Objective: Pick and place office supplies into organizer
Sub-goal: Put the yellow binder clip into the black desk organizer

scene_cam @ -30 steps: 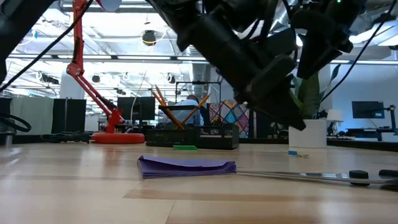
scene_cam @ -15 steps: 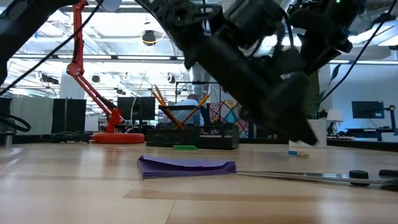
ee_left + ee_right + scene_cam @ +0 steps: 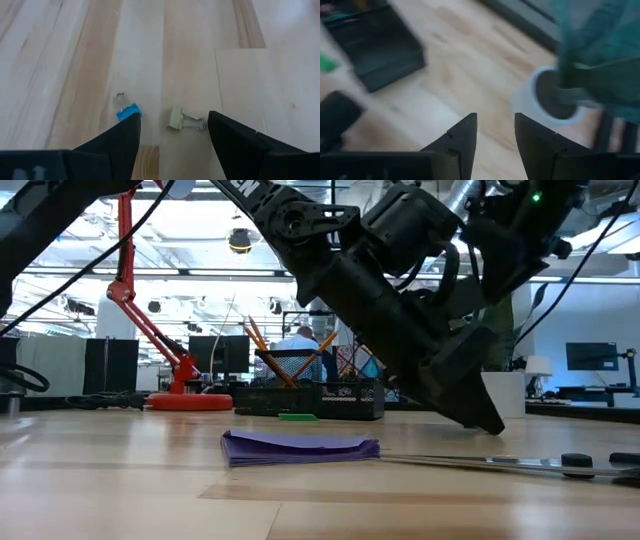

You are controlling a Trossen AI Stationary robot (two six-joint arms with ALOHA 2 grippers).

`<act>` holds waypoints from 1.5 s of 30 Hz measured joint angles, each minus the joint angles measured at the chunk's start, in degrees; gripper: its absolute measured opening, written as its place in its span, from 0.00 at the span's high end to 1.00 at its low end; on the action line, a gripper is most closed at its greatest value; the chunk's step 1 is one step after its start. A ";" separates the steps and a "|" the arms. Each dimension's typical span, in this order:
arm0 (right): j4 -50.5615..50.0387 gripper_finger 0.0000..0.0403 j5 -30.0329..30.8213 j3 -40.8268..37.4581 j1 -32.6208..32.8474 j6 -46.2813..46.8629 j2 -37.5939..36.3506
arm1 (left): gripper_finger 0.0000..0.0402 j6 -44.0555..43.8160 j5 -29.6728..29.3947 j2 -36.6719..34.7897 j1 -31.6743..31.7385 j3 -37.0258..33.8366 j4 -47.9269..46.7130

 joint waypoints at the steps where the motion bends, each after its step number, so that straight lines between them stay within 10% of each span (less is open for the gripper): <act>1: -1.41 0.69 0.66 0.00 -0.53 1.03 -0.17 | 0.44 -0.02 0.02 -0.01 0.02 0.00 0.01; 14: -6.38 0.69 3.66 0.00 -4.16 6.53 -1.27 | 0.46 -4.01 1.88 2.22 0.22 0.23 3.46; 37: -6.65 0.69 3.01 0.00 -4.14 4.93 -1.32 | 0.94 -9.55 3.05 1.28 0.28 0.15 -3.32; 45: -6.52 0.69 2.97 0.00 -4.12 4.92 -1.32 | 0.95 -9.44 3.63 -0.61 0.04 -0.06 -6.05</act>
